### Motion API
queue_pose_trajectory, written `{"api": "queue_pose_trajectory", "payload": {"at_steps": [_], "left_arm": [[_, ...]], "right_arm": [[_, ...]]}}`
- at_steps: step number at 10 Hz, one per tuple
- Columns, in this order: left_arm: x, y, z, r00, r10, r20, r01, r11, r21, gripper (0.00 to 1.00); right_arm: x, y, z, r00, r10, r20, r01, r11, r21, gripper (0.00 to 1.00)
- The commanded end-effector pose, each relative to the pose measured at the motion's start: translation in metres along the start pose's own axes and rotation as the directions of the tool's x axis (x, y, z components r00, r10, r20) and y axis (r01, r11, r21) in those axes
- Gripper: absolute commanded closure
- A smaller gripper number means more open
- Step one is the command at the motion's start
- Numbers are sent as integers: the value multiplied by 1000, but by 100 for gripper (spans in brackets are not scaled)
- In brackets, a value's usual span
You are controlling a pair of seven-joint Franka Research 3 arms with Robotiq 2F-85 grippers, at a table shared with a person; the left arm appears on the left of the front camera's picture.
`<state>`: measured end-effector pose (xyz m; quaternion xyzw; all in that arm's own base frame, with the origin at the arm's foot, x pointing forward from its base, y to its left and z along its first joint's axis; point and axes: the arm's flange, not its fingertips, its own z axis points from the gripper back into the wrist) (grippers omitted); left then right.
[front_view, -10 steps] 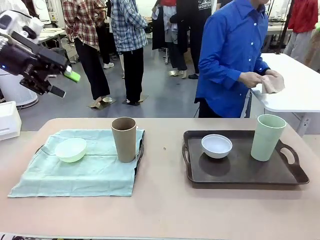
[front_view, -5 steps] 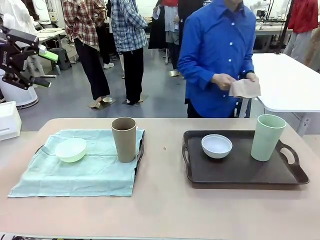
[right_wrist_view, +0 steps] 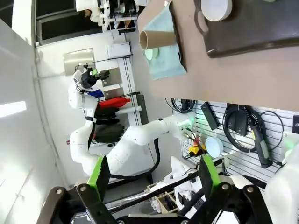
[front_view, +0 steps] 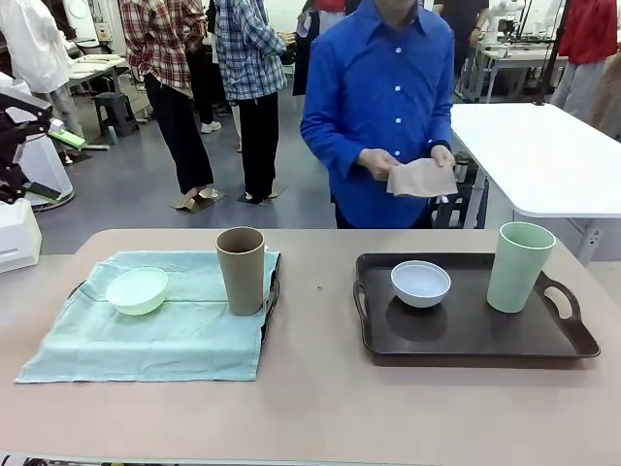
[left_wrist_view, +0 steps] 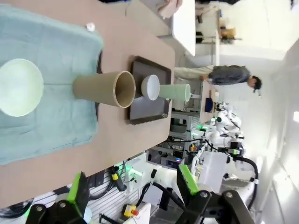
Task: Set up a tray with a mat and arrange the tableware.
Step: Pick up the Picnic Bowl and Reusable plastic cup from the Handle tray in front of the human's position and hold them in the air.
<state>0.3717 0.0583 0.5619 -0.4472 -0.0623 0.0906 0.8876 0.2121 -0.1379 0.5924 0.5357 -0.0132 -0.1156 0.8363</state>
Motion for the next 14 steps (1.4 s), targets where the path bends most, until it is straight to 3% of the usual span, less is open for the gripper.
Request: {"api": "queue_pose_trajectory", "payload": {"at_steps": [1, 4, 5, 7, 9, 10, 11, 14], "left_arm": [[-3, -6, -7, 1000, -18, -3, 18, 1000, -24, 0], [0, -1, -1, 1000, -1, -2, 1, 1000, -3, 0], [7, 3, 2, 1000, 11, 2, -11, 1000, -27, 0], [19, 32, 20, 994, 110, 6, -109, 989, -95, 0], [27, 66, 32, 979, 203, -27, -204, 974, -93, 0], [27, 75, 41, 974, 225, -23, -226, 968, -110, 0], [26, 79, 48, 973, 231, -17, -232, 966, -113, 0], [11, 78, 45, 980, 197, -2, -196, 977, -83, 0]], "right_arm": [[3, 7, 0, 1000, 7, 4, -7, 1000, 6, 0], [0, 2, 0, 1000, -8, 7, 8, 1000, -4, 0], [13, 8, 15, 1000, -17, 15, 17, 999, 31, 0], [24, -14, 47, 999, -46, 17, 44, 994, 100, 0], [29, -44, 72, 997, -66, -36, 71, 984, 163, 0], [28, -59, 79, 993, -63, -103, 78, 985, 154, 0], [30, -73, 86, 990, -57, -131, 80, 981, 178, 0], [32, -84, 90, 995, -50, -84, 66, 977, 202, 0]]}}
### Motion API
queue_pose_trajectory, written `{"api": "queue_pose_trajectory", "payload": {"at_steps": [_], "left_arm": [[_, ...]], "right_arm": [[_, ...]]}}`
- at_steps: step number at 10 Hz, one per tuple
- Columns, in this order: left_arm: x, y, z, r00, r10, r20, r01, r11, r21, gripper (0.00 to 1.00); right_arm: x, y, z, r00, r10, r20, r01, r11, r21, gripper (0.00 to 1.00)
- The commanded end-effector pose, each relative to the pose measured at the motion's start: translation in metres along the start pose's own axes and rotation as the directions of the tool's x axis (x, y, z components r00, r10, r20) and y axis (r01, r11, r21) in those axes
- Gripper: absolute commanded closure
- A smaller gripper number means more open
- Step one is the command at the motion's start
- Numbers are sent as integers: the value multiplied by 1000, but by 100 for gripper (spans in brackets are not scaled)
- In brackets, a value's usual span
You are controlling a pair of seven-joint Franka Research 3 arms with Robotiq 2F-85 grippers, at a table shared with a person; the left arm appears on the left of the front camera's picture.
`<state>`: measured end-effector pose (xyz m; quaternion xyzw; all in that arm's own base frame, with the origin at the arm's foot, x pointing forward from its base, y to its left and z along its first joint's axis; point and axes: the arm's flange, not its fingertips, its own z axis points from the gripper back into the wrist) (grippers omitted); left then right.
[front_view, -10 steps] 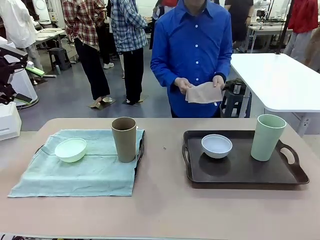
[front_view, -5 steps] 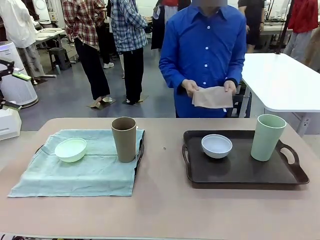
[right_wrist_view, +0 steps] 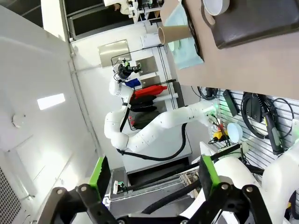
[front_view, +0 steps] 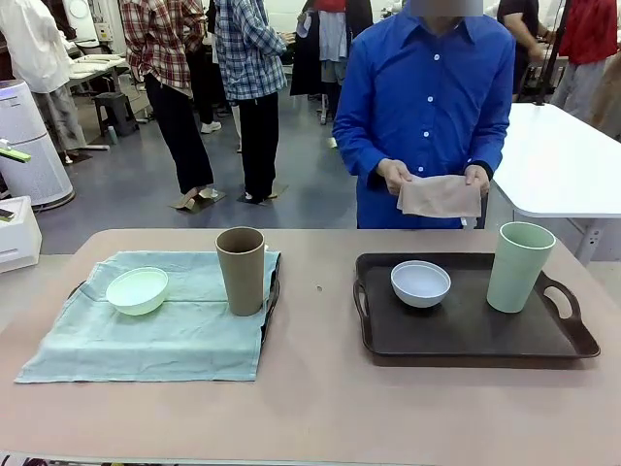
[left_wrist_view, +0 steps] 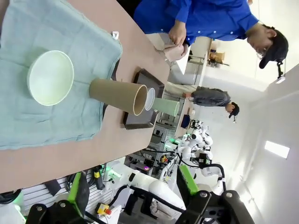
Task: Set up a tray with a mat and arrange the tableware.
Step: Pick up the Picnic Bowl and Reusable plastic cup from the Handle tray in front of the human's position and hold them in the air.
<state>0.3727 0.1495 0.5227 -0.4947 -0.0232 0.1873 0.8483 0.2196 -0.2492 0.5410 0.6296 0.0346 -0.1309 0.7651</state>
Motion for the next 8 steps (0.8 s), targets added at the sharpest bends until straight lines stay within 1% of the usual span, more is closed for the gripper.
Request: {"api": "queue_pose_trajectory", "payload": {"at_steps": [1, 8], "left_arm": [[3, 4, 0, 1000, 11, 0, -11, 1000, -6, 0], [3, 4, 0, 1000, 11, 0, -11, 1000, -6, 0]], "right_arm": [[0, 2, -3, 1000, -7, -4, 7, 1000, -5, 0], [0, 2, -3, 1000, -7, -4, 7, 1000, -5, 0]]}}
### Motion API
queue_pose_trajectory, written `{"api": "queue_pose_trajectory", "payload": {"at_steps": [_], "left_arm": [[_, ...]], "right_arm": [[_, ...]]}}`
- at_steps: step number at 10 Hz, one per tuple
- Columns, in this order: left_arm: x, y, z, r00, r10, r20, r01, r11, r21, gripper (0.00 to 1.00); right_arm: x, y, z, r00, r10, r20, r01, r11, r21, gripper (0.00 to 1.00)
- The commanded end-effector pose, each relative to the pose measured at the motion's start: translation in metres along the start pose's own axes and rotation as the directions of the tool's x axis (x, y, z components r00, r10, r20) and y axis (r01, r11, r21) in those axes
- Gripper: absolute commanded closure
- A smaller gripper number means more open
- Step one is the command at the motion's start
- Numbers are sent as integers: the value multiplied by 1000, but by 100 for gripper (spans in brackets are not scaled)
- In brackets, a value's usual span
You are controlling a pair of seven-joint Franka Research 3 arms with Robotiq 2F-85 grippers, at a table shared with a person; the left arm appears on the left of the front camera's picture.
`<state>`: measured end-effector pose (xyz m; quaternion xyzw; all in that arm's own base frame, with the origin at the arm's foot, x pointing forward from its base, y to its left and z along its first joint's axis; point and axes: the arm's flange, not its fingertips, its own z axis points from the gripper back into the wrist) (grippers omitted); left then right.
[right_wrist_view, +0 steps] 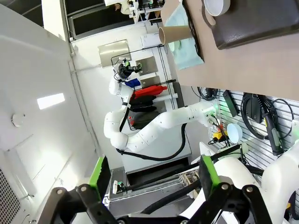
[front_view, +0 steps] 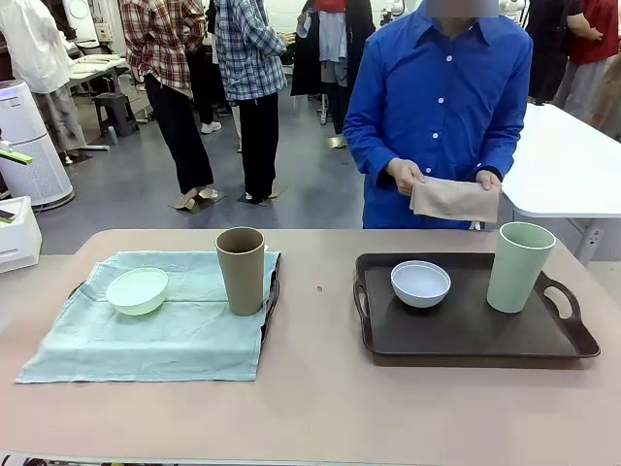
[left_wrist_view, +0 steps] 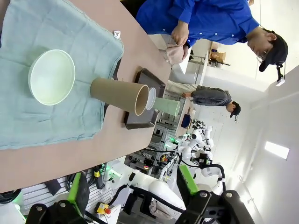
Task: Set up a tray with a mat and arrange the tableware.
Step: Pick up the Picnic Bowl and Reusable plastic cup from the Handle tray in front of the human's position and hold them in the air.
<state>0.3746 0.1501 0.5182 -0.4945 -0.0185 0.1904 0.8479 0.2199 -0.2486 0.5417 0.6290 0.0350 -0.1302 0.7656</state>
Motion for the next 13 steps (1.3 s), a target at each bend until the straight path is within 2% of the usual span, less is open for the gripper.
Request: {"api": "queue_pose_trajectory", "payload": {"at_steps": [1, 13], "left_arm": [[0, 0, 2, 1000, 1, 4, -1, 1000, -8, 0], [0, 0, 2, 1000, 1, 4, -1, 1000, -8, 0]], "right_arm": [[0, 1, -2, 1000, -7, -3, 7, 1000, -3, 0], [0, 1, -2, 1000, -7, -3, 7, 1000, -3, 0]]}}
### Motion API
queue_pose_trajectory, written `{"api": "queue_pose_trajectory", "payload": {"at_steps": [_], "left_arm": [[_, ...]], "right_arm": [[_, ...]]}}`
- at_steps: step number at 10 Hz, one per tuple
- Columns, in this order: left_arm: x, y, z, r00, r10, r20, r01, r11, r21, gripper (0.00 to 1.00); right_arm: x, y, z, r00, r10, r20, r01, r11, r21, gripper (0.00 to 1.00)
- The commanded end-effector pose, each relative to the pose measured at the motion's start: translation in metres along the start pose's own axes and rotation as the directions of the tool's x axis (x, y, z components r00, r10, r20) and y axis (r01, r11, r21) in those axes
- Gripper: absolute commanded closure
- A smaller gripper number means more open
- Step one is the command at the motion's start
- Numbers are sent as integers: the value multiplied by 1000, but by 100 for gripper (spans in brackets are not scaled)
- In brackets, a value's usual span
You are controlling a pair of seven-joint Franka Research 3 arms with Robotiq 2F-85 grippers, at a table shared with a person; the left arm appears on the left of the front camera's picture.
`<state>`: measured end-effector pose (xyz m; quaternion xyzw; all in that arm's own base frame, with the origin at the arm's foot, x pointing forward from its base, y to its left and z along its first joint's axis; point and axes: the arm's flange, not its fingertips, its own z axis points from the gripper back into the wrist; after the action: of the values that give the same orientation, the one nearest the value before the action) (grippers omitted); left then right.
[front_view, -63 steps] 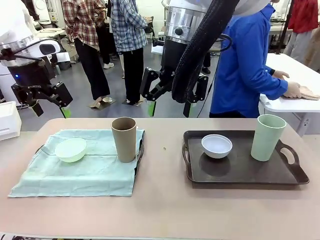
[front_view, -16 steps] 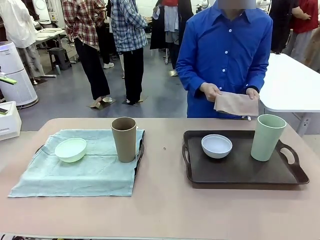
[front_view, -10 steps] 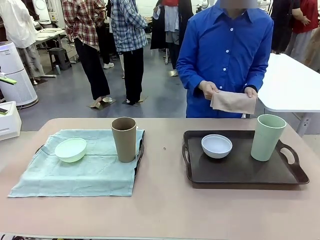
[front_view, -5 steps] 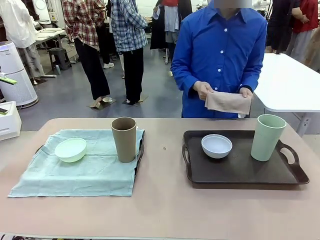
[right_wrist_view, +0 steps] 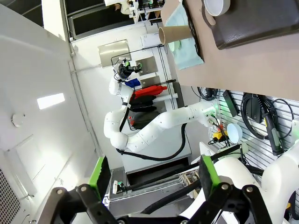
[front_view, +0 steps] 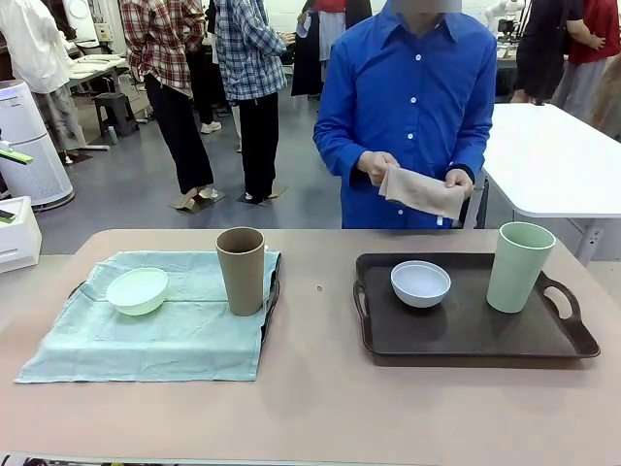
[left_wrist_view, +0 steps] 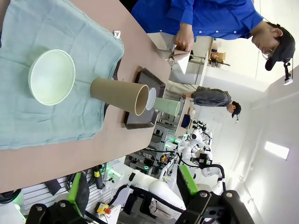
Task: Set up a tray with a mat and arrange the tableware.
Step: Pick up the Picnic Bowl and Reusable plastic cup from the Handle tray in front of the human's position and hold them in the air.
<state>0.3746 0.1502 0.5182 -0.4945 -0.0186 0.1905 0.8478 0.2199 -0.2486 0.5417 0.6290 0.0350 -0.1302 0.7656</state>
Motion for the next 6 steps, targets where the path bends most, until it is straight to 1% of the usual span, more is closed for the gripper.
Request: {"api": "queue_pose_trajectory", "payload": {"at_steps": [1, 2, 3, 4, 5, 6], "left_arm": [[0, 0, 2, 1000, 1, 4, -1, 1000, -8, 0], [0, 0, 0, 1000, 0, 0, 0, 1000, 0, 0], [-2, -15, -8, 998, -64, -2, 64, 998, 23, 0], [-5, -38, -21, 993, -115, 12, 113, 985, 128, 0], [-9, -61, -28, 987, -161, -5, 159, 966, 202, 0], [-17, -81, -37, 976, -219, -25, 217, 939, 266, 0]], "right_arm": [[0, 1, -2, 1000, -7, -3, 7, 1000, -3, 0], [0, 0, 0, 1000, 0, 0, 0, 1000, 0, 0], [4, 9, -4, 989, 106, -105, -113, 992, -65, 0], [13, 22, -6, 972, 178, -156, -194, 976, -96, 0], [19, 27, -2, 939, 247, -239, -290, 942, -167, 0], [23, 30, 4, 903, 297, -309, -369, 907, -205, 0]]}}
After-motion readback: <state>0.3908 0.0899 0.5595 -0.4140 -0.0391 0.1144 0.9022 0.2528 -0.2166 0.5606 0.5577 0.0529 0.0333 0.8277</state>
